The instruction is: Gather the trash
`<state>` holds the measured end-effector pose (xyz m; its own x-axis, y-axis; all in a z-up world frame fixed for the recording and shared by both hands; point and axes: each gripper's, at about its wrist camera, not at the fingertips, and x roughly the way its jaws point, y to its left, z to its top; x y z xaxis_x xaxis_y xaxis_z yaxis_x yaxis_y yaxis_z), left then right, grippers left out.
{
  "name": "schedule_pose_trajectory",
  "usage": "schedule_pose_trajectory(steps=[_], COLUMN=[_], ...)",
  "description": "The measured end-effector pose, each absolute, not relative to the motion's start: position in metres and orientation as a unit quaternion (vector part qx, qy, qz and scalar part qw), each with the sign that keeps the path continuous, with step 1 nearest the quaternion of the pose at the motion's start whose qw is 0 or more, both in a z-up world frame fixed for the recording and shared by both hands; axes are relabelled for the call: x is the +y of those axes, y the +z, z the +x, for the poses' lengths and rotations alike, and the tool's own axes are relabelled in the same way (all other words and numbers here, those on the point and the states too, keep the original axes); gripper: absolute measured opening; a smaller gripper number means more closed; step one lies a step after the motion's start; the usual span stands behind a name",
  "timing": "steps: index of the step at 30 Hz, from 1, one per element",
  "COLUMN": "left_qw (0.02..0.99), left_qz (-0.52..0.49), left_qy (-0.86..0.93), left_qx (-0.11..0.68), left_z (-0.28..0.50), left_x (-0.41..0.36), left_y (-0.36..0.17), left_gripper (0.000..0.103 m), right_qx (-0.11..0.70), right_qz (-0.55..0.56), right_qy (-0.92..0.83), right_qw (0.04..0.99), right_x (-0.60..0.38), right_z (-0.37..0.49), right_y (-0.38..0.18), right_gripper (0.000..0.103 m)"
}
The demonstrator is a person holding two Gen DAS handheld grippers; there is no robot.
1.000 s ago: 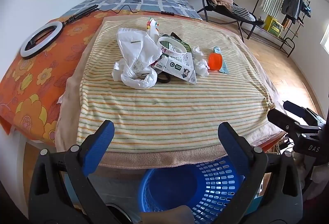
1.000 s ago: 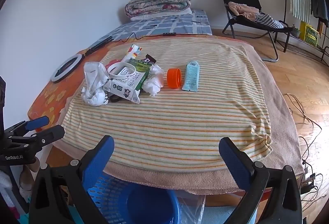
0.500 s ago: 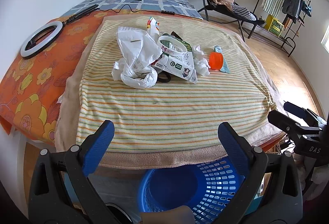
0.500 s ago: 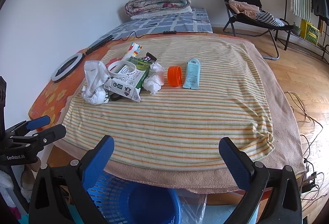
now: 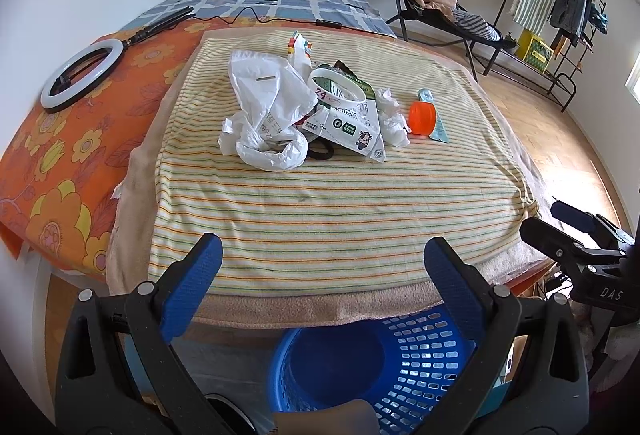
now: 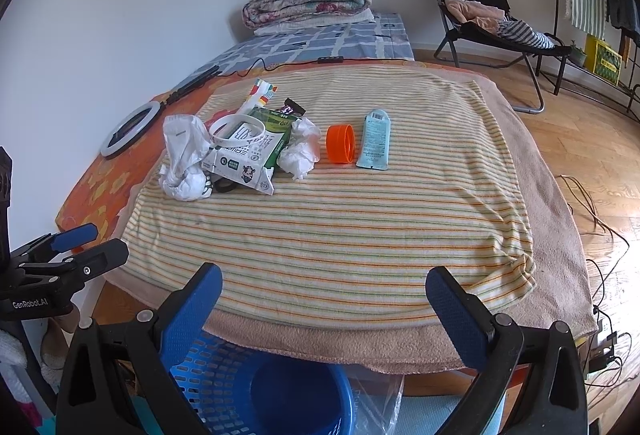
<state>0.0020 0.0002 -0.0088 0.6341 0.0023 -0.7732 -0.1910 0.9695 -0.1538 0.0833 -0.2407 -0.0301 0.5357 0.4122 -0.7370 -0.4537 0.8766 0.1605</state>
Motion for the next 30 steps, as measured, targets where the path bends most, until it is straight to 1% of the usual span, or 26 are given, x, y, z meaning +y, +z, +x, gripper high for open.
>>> schedule_pose_trajectory(steps=[30], left_qw=[0.897], left_qz=[-0.110], left_qy=[0.055], left_qx=[0.425], left_z=[0.0026], left_x=[-0.0007], left_y=[-0.0077], left_gripper=[0.102], right_qx=[0.418], right_qz=[-0.029], right_qy=[0.235], right_qw=[0.877], right_x=[-0.2407], right_z=[0.0857], right_y=[-0.0331], right_gripper=[0.103])
